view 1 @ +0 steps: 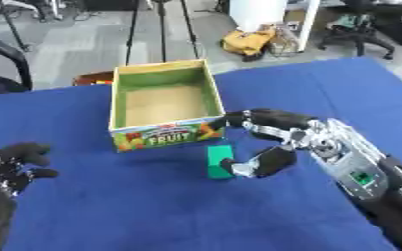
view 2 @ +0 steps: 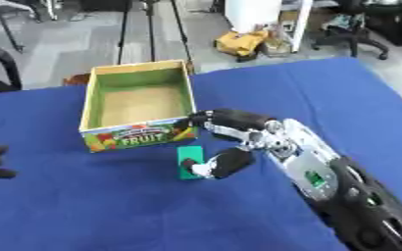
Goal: Pick up objects on the table and place them in the box.
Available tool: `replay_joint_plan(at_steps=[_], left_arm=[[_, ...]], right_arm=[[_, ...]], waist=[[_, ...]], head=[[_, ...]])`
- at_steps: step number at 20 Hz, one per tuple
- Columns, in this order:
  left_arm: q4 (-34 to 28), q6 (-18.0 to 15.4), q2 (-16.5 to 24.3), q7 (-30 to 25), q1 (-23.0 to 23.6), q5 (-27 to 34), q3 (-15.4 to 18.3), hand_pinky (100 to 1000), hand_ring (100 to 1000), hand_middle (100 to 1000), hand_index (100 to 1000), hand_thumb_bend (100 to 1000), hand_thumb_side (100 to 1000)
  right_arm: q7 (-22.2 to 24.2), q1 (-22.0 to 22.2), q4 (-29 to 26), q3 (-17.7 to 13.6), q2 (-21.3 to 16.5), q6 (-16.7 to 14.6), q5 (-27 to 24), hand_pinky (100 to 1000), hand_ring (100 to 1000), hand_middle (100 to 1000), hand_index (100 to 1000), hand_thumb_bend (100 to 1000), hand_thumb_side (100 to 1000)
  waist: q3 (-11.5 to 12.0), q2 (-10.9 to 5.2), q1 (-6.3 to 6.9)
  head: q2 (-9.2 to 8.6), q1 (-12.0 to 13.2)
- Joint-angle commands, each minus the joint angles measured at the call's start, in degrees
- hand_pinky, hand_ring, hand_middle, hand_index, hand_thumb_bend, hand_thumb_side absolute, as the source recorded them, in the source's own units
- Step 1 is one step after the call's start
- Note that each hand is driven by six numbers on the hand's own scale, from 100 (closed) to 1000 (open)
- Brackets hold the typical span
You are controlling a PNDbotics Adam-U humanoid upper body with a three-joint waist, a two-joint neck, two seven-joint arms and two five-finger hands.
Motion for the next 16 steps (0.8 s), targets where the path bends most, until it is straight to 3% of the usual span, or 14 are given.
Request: replay_joint_plan(at_steps=[1, 16], left_arm=[[-0.6, 0.0, 0.4, -0.1, -0.2, 0.0, -0.1, 659, 849, 568, 760, 669, 848], [-0.6, 0.0, 0.3, -0.3, -0.1, 0.0, -0.2, 660, 850, 568, 760, 667, 849]], right_arm=[[0.6, -1.2, 0.5, -0.3, -0.6, -0.2, 0.3, 865, 955, 884, 1000, 295, 634], [-0.5, -2.9, 8.2, -0.6, 1.6, -1.1, 3.4, 863, 950, 884, 1000, 282, 650]], waist=[[0.0, -1.14, -0.1], [0.5, -1.23, 0.09]], head=[[-0.16, -0.2], [0.12, -0.1]])
